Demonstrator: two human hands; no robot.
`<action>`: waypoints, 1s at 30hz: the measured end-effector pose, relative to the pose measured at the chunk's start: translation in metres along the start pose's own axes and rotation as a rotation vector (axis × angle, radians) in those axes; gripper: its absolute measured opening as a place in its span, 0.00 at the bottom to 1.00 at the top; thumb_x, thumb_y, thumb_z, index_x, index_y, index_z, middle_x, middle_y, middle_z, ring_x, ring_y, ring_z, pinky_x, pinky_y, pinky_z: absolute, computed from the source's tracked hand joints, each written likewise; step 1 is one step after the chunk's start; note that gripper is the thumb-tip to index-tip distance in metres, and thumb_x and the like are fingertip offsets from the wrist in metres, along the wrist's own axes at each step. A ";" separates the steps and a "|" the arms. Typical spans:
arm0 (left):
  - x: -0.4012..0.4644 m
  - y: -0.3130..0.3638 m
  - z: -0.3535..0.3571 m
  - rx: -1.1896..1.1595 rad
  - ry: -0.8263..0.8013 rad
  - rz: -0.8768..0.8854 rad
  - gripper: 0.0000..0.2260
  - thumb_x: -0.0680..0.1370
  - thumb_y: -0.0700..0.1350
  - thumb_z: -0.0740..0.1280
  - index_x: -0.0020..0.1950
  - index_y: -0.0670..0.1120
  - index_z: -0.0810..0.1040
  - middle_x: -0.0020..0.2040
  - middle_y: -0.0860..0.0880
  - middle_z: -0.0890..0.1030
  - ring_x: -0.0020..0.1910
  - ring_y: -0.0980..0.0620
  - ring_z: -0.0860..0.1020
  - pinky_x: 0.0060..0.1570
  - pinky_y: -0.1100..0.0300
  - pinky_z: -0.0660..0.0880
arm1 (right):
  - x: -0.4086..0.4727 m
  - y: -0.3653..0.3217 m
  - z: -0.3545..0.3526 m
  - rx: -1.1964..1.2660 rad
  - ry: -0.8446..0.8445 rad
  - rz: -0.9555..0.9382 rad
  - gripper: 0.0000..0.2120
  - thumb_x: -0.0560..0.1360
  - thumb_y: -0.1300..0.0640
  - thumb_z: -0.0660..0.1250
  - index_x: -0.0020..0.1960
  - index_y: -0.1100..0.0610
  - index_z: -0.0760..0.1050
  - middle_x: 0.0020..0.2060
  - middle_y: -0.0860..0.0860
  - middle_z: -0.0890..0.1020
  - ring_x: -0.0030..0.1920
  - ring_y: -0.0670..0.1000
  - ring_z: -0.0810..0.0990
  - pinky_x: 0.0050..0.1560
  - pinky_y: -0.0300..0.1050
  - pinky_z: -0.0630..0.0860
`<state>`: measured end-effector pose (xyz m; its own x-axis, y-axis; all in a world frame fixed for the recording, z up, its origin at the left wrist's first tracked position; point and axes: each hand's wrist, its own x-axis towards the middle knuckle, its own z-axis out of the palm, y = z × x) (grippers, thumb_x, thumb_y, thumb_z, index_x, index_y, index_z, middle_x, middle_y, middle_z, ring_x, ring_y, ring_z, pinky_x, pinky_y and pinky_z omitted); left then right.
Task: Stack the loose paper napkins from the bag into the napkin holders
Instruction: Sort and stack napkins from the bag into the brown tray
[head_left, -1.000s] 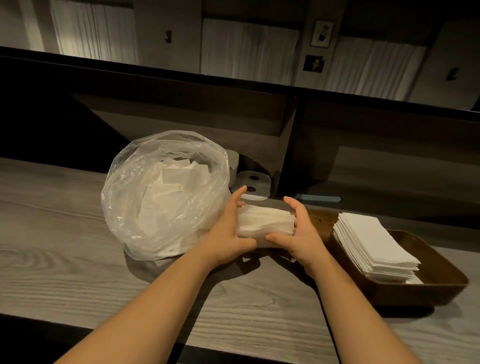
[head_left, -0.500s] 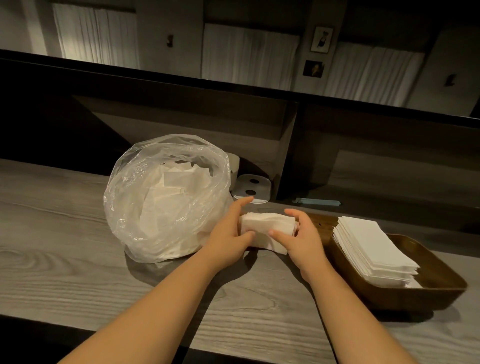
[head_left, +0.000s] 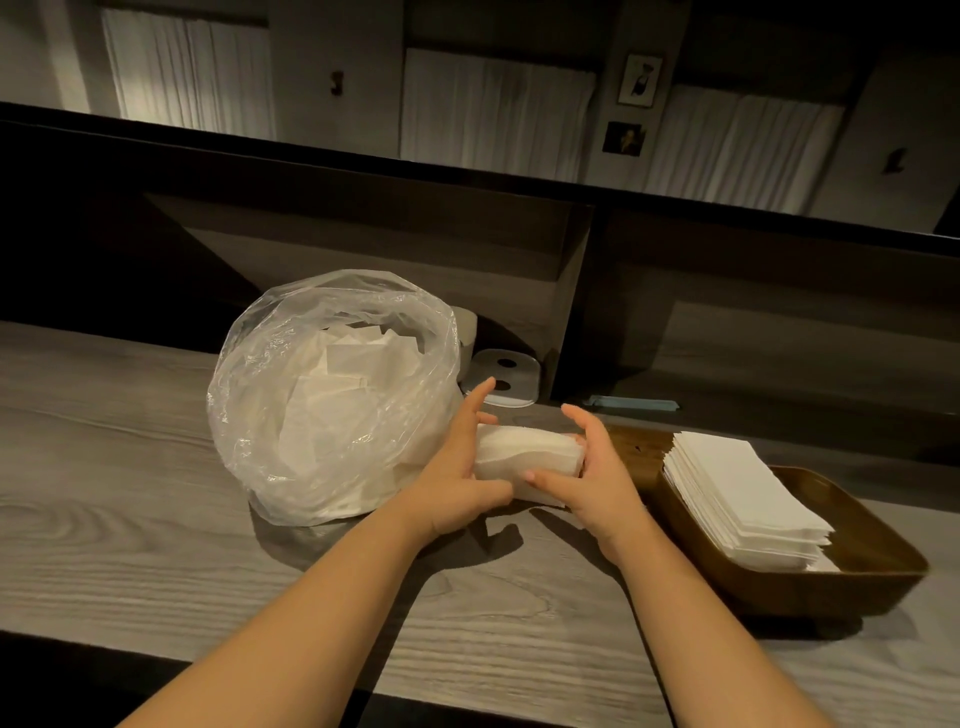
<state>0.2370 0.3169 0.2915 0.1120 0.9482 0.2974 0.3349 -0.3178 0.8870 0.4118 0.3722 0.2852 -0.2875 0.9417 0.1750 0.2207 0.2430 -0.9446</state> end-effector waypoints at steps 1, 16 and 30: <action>0.000 -0.001 0.000 0.007 0.009 -0.023 0.45 0.74 0.37 0.70 0.76 0.65 0.44 0.63 0.55 0.64 0.54 0.57 0.73 0.49 0.71 0.75 | -0.001 0.000 0.000 -0.037 -0.013 0.019 0.40 0.70 0.64 0.75 0.73 0.43 0.59 0.64 0.48 0.70 0.58 0.48 0.75 0.46 0.37 0.79; 0.004 -0.002 0.003 -0.026 0.008 0.002 0.40 0.75 0.39 0.69 0.72 0.68 0.50 0.64 0.50 0.65 0.59 0.49 0.74 0.61 0.55 0.76 | -0.001 -0.004 0.005 -0.023 0.019 -0.015 0.43 0.70 0.63 0.76 0.75 0.40 0.57 0.66 0.47 0.69 0.62 0.49 0.72 0.55 0.44 0.79; 0.000 -0.002 -0.002 -0.025 0.002 -0.025 0.40 0.76 0.36 0.69 0.73 0.68 0.51 0.63 0.54 0.68 0.58 0.54 0.74 0.59 0.61 0.76 | -0.003 -0.008 0.004 -0.099 0.003 0.032 0.42 0.70 0.62 0.76 0.75 0.42 0.57 0.66 0.48 0.66 0.64 0.52 0.70 0.60 0.51 0.78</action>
<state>0.2345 0.3178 0.2903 0.1021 0.9558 0.2757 0.3140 -0.2939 0.9028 0.4069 0.3663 0.2911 -0.2760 0.9500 0.1460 0.3210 0.2343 -0.9176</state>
